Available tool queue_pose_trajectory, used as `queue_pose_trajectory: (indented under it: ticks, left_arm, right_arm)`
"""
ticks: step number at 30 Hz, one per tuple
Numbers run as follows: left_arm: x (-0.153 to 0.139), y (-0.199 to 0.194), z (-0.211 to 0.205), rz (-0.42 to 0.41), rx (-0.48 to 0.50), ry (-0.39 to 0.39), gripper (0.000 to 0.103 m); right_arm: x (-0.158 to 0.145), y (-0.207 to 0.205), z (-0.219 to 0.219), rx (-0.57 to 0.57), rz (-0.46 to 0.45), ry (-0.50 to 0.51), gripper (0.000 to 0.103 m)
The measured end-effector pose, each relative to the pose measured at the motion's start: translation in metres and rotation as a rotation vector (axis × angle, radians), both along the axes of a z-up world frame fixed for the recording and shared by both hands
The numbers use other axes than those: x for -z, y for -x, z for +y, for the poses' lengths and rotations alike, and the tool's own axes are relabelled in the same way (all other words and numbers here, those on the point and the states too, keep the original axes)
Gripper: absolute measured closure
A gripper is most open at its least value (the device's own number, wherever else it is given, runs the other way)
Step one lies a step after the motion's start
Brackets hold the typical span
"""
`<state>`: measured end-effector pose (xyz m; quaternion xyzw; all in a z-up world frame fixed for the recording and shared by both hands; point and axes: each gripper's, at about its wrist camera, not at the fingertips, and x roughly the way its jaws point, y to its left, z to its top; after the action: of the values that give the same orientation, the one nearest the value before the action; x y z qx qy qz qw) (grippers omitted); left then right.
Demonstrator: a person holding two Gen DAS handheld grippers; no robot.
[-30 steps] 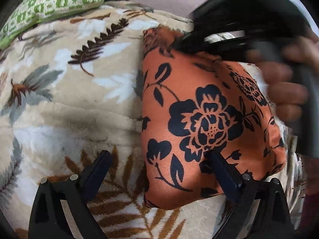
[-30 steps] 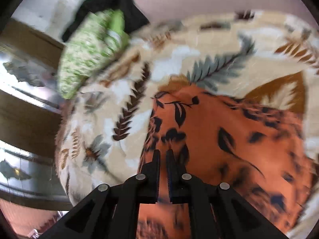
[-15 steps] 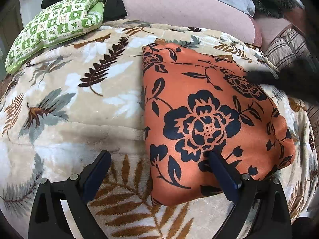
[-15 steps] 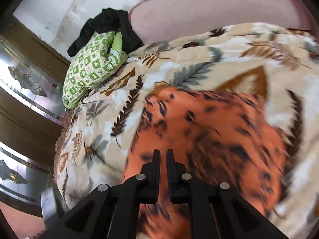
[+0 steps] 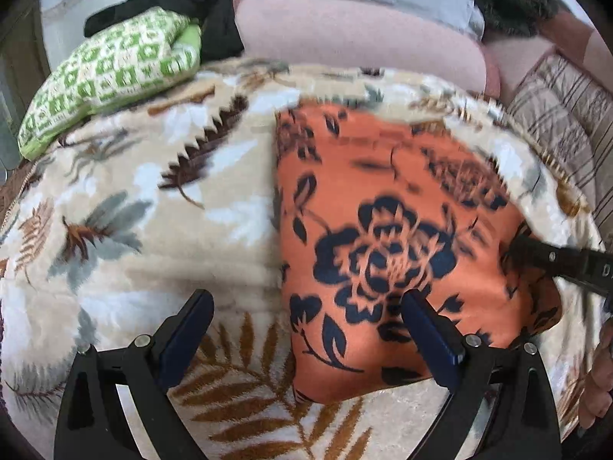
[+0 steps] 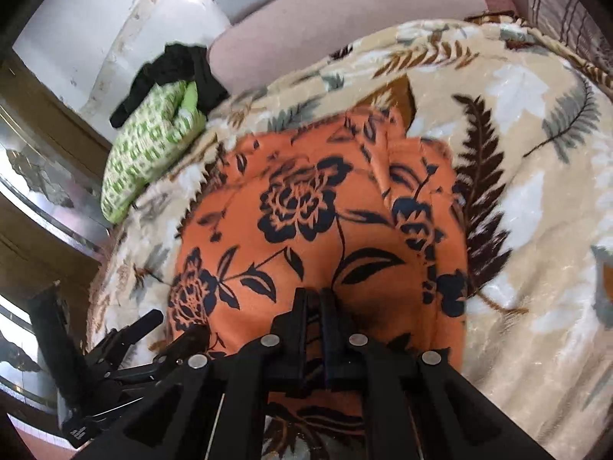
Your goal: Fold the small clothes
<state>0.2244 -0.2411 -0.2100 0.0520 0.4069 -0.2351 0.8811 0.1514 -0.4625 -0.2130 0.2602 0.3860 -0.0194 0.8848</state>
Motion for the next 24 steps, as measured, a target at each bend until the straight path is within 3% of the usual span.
queue_pose_trajectory:
  ticks: [3, 5, 7, 14, 20, 24]
  left_arm:
    - [-0.012, -0.003, 0.011, -0.042, -0.037, 0.040, 0.005]
    - [-0.006, -0.012, 0.012, -0.044, -0.075, 0.013, 0.005]
    - [0.010, -0.025, 0.005, 0.010, -0.076, -0.040, 0.004]
    - [0.008, -0.029, 0.006, 0.009, -0.078, -0.012, 0.002]
    - [0.009, -0.035, 0.017, 0.011, -0.122, 0.014, 0.002]
    - [0.024, -0.034, 0.007, 0.000, -0.092, -0.023, 0.001]
  right_arm:
    - [-0.006, 0.007, -0.004, 0.023, 0.001, -0.033, 0.095]
    - [0.000, 0.008, -0.006, 0.023, 0.044, -0.041, 0.095]
    - [0.012, 0.004, -0.002, 0.010, 0.090, -0.024, 0.094]
    - [0.011, 0.006, -0.009, 0.022, 0.078, -0.076, 0.095]
    - [0.018, 0.005, -0.012, 0.026, 0.111, -0.057, 0.094]
    - [0.020, 0.001, -0.012, 0.017, 0.115, -0.056, 0.095]
